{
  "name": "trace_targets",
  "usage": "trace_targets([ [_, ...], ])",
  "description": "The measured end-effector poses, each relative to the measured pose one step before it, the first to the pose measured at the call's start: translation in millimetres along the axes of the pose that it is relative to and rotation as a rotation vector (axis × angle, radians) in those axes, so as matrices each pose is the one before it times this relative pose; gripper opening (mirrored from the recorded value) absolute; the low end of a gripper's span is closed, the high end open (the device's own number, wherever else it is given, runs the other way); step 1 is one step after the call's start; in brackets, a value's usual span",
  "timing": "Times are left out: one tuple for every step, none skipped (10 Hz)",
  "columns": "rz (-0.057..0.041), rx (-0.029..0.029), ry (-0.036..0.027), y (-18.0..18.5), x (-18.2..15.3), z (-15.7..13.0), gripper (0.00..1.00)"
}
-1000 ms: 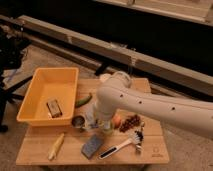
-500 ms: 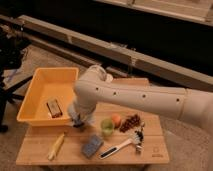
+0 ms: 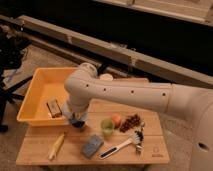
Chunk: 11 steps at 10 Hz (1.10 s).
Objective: Place towel in metal cup
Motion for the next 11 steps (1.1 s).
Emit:
trace_targets([
  [-0.00086, -0.00219, -0.00147, -0.43, -0.27, 1.26, 0.18],
  [0.00275, -0.01495, -0.00046, 2.59, 2.22, 3.14, 0.18],
  [-0.00116, -0.04135, -0.00455, 5.17, 2.95, 12.55, 0.18],
  [-0.00377, -0.02859, -0.00385, 2.83, 0.69, 10.25, 0.18],
  [-0.00756, -0.03757, -0.00052, 2.28, 1.46, 13.05, 0.18],
  [-0.00905, -0.01905, -0.00348, -2.69, -1.80, 8.05, 0.18],
  [-0.00007, -0.03141, 0.00089, 1.56, 1.86, 5.45, 0.18],
  [0.00102, -0.01377, 0.00154, 0.59, 0.23, 2.56, 0.22],
  [0.00687, 0.00301, 0.00240, -0.72, 0.23, -1.13, 0.32],
  [0.01670, 0.00819, 0.00714, 2.22, 3.11, -4.01, 0.44],
  [0.01007, 0.00693, 0.00378, 0.89, 1.70, -2.34, 0.54],
])
